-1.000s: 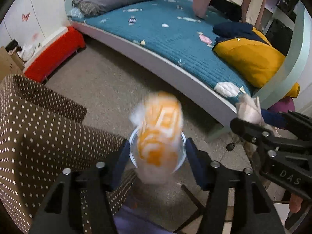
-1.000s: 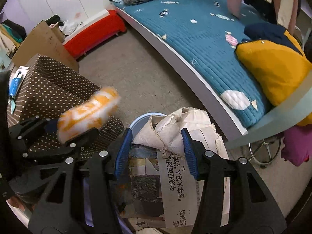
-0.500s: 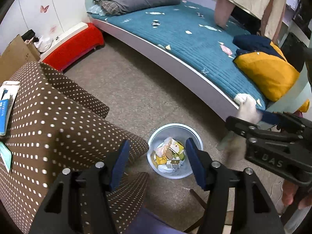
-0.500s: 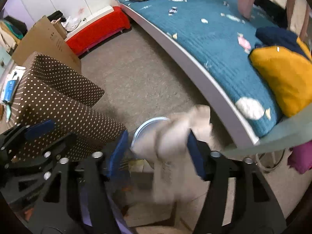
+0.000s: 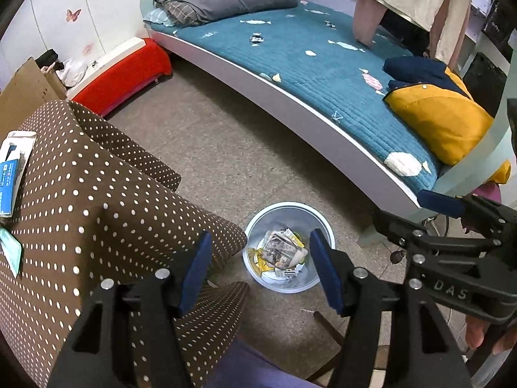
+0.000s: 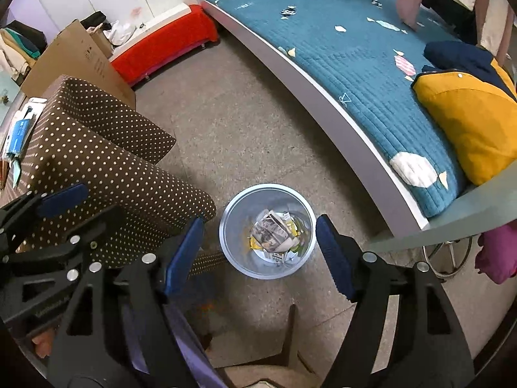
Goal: Collect trash
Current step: 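Move both open grippers back over the table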
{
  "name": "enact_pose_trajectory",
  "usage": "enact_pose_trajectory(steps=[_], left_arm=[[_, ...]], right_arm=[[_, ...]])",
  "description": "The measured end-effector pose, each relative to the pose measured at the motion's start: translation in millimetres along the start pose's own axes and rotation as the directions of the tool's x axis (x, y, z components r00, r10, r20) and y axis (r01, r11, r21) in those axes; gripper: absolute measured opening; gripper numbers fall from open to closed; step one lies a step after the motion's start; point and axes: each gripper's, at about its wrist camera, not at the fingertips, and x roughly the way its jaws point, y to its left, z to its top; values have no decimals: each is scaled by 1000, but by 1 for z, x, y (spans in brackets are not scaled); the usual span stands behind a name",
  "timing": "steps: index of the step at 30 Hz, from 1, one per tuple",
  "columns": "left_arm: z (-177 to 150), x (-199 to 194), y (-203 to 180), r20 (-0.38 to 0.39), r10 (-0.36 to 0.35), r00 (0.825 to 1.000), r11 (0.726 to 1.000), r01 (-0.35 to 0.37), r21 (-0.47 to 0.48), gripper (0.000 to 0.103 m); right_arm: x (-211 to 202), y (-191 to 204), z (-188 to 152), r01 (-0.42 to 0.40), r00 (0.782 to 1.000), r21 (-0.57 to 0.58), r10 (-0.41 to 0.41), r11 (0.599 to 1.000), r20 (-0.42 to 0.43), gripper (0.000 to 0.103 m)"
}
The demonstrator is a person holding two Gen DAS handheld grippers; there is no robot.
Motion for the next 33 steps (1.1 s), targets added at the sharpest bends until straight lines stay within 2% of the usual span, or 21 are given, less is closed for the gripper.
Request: enact_pose_trajectory(steps=[9, 17, 26, 33], left_arm=[[-11, -27, -9, 48, -9, 999, 1000, 9, 13, 62], [-23, -63, 1, 117, 1, 993, 1000, -1, -1, 64], [-39, -113, 36, 226, 38, 973, 998, -24, -66, 78], [-52, -137, 74, 259, 90, 962, 986, -50, -159, 80]], right_arm=[[-35, 6, -12, 10, 998, -11, -9, 1000, 55, 71], [-69, 24, -19, 0, 992, -27, 4, 1000, 126, 72], [-98, 58, -19, -40, 981, -72, 53, 997, 186, 78], [-107, 96, -13, -89, 974, -138, 115, 986, 194, 81]])
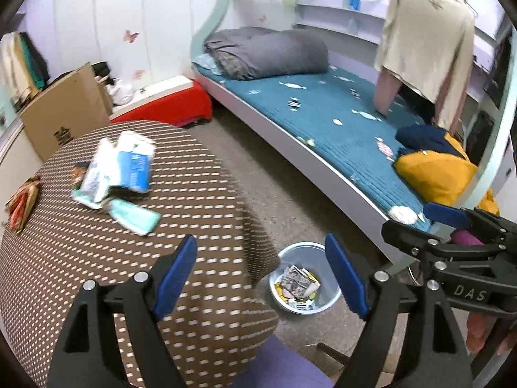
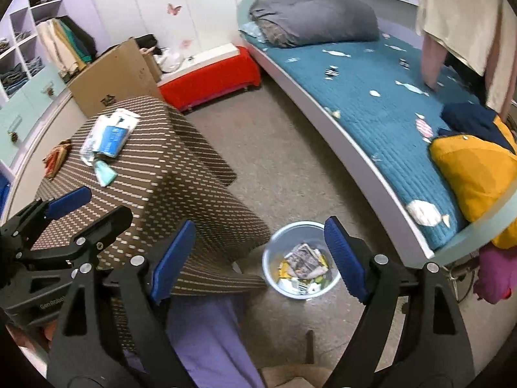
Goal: Collect trash
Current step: 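Move both open grippers back over the table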
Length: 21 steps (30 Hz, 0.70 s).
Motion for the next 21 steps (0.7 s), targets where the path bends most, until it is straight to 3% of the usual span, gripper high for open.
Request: enact_pose_trajectory(steps=[10, 21], left_arm=[[-9, -32, 77, 37, 99, 994, 985, -92, -144, 82], [-30, -56, 168, 21, 246, 969, 924, -228, -308, 87]], right_arm=[[10, 68, 19, -75, 997, -117, 76, 990, 2, 84], [49, 154, 36, -166, 986, -244, 153, 955, -71, 85]])
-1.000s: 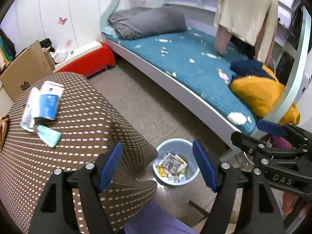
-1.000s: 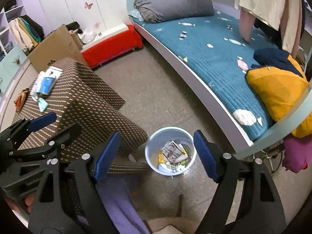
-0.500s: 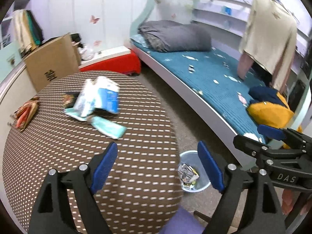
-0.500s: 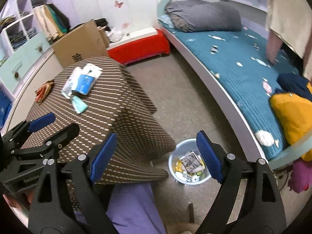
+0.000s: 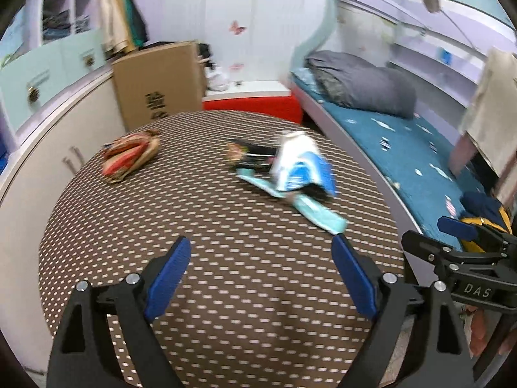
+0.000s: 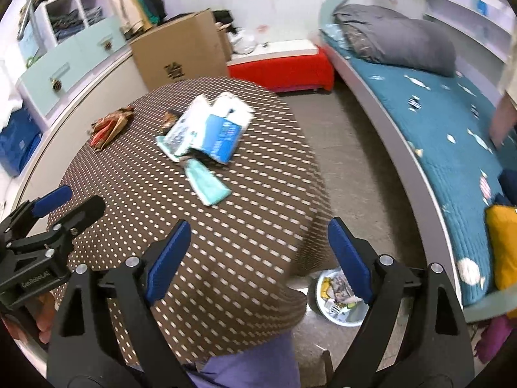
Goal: Collect trash
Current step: 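Move both open grippers back over the table, then grasp the white-blue tissue box with the left gripper while the right grasps the teal tube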
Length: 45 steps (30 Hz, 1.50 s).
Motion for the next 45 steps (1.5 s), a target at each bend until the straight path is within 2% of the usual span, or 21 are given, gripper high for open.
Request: enact_pose_trajectory(steps=[5, 14, 20, 22, 23, 24, 25, 27, 30, 34, 40, 43, 45], left_arm=[[2, 10, 36, -21, 51, 998, 997, -52, -60, 87], [3, 35, 82, -73, 93, 993, 988, -101, -118, 87], [1, 53, 99, -108, 103, 989, 983, -118, -140, 87], [1, 57, 103, -115, 107, 988, 982, -123, -145, 87], [1, 58, 105, -117, 110, 987, 981, -127, -144, 87], [0, 59, 105, -119, 114, 986, 981, -131, -143, 87], [-1, 59, 105, -121, 116, 986, 981, -133, -142, 87], [-2, 59, 105, -126, 114, 985, 980, -132, -146, 87], [-4, 55, 105, -122, 108, 987, 980, -126, -153, 87], [-5, 46, 99, -107, 99, 989, 982, -114, -149, 87], [3, 38, 81, -81, 47, 996, 989, -58, -135, 88], [12, 40, 65, -68, 16, 998, 994, -24, -105, 89], [23, 45, 50, -63, -36, 997, 997, 32, -64, 90]], right_arm=[[33, 29, 13, -27, 999, -70, 24, 997, -40, 85], [92, 64, 31, -52, 995, -172, 36, 984, -97, 85], [119, 78, 41, -30, 997, -216, 14, 976, -78, 84], [124, 85, 41, -7, 999, -261, -7, 965, -52, 79], [124, 89, 42, -12, 999, -287, 0, 958, -42, 64], [121, 90, 42, -28, 999, -289, 16, 957, -43, 39], [118, 92, 41, -29, 999, -297, 17, 954, -44, 29], [113, 97, 39, -54, 997, -317, 32, 947, -74, 22], [106, 101, 30, -61, 995, -338, 33, 939, -89, 20], [94, 99, 19, -127, 988, -292, 94, 948, -121, 20], [47, 79, 18, -173, 985, -231, 167, 957, -48, 20], [28, 65, 26, -152, 988, -213, 156, 965, 1, 20], [17, 48, 33, -123, 990, -188, 132, 975, 38, 20]])
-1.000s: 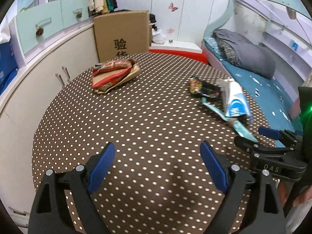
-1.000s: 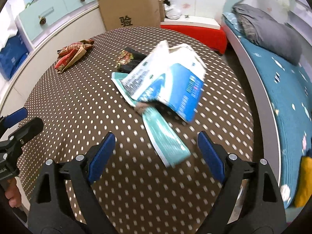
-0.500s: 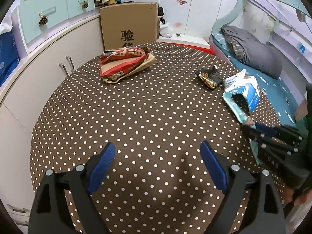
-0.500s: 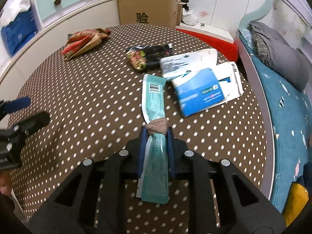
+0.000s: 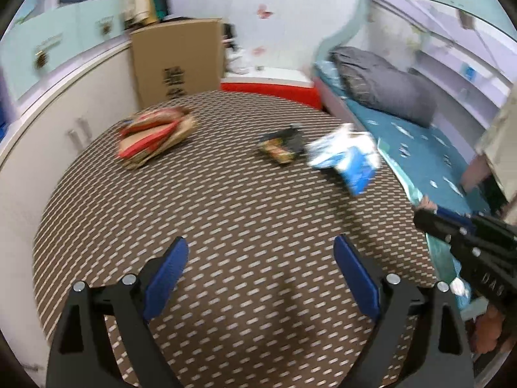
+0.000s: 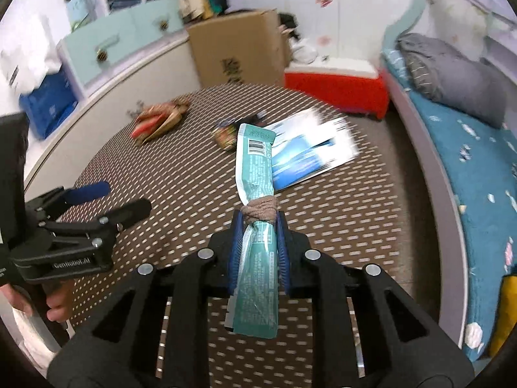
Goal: Collect trash
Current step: 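Grasp the white-blue tissue box with the left gripper while the right grasps the teal tube, then carry the tissue box and teal tube with both grippers over the bucket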
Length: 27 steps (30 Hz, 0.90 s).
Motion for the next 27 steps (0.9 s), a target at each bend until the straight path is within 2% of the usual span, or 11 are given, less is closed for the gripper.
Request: enact_pose_trajectory(steps=[5, 11, 13, 16, 18, 20, 24, 27], left_arm=[[27, 23, -39, -15, -85, 996, 989, 86, 118, 94], [69, 83, -84, -119, -165, 979, 949, 190, 253, 94], [80, 102, -95, -133, -115, 984, 948, 148, 280, 94], [92, 128, -108, -139, -97, 985, 931, 140, 337, 94], [98, 144, -114, -142, -51, 989, 929, 99, 357, 94], [103, 159, -118, -176, -50, 983, 921, 113, 373, 94], [108, 175, -118, -228, -64, 972, 927, 142, 347, 94], [107, 169, -121, -225, -61, 973, 928, 139, 347, 80]], right_arm=[[-12, -42, 8, 63, 997, 61, -65, 996, 36, 20], [-2, -88, 12, 100, 994, 145, -104, 984, 24, 20], [8, -103, 12, 115, 993, 172, -116, 978, 0, 20], [20, -119, 14, 116, 993, 200, -113, 973, -23, 20], [29, -129, 16, 129, 992, 218, -124, 967, -37, 20], [37, -138, 16, 133, 991, 236, -124, 963, -50, 20], [46, -149, 14, 148, 989, 257, -134, 955, -70, 20], [45, -151, 11, 150, 988, 267, -135, 952, -73, 20]])
